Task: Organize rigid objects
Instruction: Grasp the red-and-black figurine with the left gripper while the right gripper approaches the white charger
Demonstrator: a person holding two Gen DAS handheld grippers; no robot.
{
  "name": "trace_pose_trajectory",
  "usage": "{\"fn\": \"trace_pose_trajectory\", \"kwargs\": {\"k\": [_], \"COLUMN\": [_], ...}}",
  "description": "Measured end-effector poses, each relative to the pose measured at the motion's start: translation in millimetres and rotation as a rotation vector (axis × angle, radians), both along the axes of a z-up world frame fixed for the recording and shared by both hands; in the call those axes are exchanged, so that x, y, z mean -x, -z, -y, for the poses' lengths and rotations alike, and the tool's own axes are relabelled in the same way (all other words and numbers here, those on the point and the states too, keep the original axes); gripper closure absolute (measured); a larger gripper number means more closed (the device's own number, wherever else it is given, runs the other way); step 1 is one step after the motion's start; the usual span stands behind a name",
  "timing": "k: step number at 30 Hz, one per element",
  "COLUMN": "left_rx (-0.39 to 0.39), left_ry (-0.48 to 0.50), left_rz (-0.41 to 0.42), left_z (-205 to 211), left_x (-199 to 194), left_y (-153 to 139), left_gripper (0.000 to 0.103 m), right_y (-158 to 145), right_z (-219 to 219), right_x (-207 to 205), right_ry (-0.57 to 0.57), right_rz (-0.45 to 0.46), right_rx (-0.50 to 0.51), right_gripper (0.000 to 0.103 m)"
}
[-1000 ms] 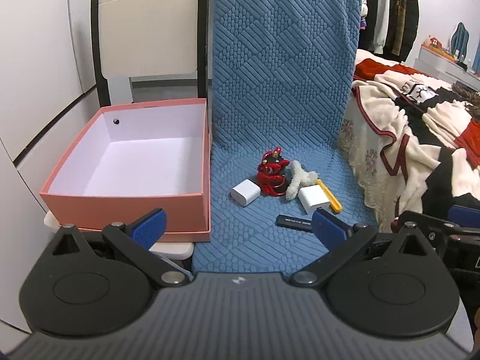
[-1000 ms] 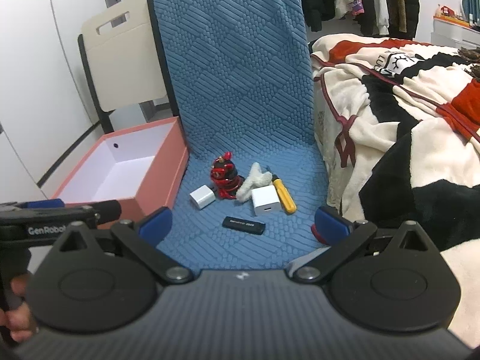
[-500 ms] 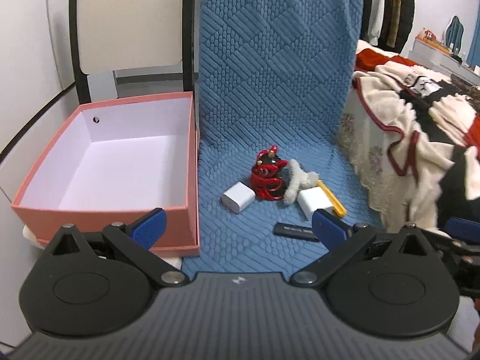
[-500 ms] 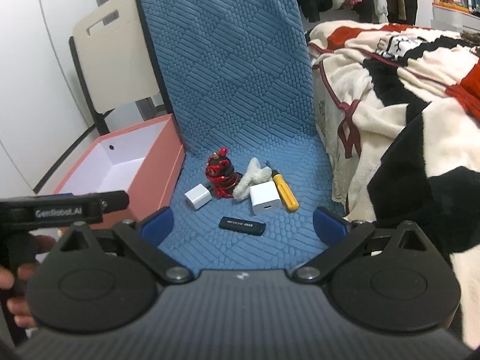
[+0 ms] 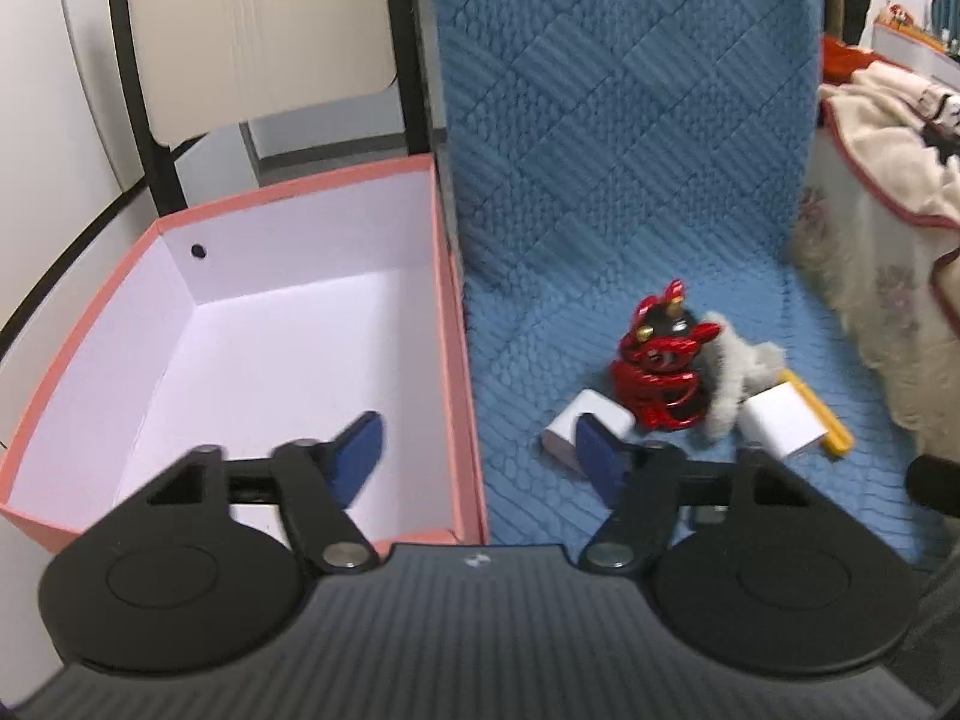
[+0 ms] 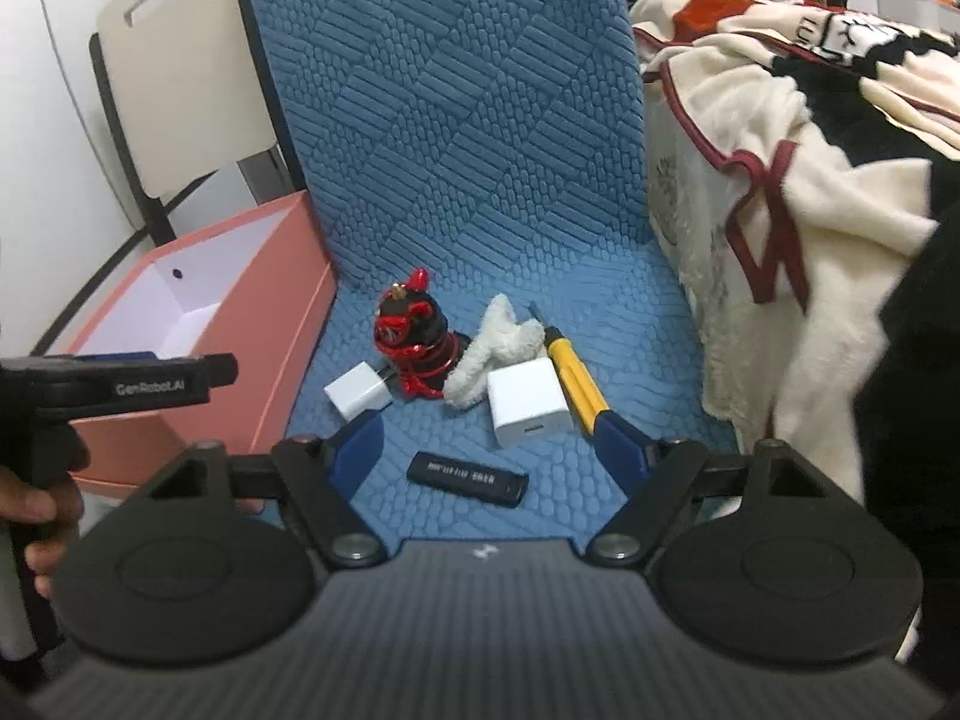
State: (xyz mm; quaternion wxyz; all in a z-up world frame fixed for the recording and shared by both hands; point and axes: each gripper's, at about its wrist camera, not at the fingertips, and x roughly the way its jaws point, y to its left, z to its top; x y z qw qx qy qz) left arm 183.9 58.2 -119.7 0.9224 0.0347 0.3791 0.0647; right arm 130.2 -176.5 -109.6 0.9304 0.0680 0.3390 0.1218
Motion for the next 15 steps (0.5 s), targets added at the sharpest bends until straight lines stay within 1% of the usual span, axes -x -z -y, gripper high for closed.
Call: {"fn": "trace_pose_trajectory", "kwargs": {"k": [1,2,6,7,8,10,15], "left_rx": [0.001,0.01,0.077,0.084,0.073,0.08,0.093], "left_ry": [-0.001,0.003,0.007,0.001,-0.006,-0.012,-0.01], "left_rz": [-0.008,-0.017,-0.076,-0.072,-0.068,-0.068,-0.088], "left_z": [-2.3,-4.7,-10.2,-11.3,-11.0,-12.7,-17.8], "left_x": [-2.9,-5.9,-8.8,-6.7,-4.6,0.8,17.1], "left_y": [4.9,8.1,20.8,22.0,21.9,21.2,18.9], "left_gripper": [0.042,0.045,0.078,0.084,0.088,0.094,0.096], "right_y": [1.6,2.3,3.7,4.2,5.2,6.6,9.7], "right_z": [-2.0,-3.1,-5.6,-5.1,-4.1,-2.4,-1.6], "right_x": [-2.5,-4.2,-8.3,-8.9,-10.1,-11.1,-12.3], "right_ry": [-0.014,-0.02,-0.005,-0.002,0.0,-0.002,0.021], "right_rz": [0.013,0.022,0.053,0.054,0.053,0.044,0.031], "right_rx": [0.0,0.001,0.021,0.022,0.016,0.002,0.003], "right_gripper": [0.024,0.025,0.025,0.025,0.025,0.025,0.025]}}
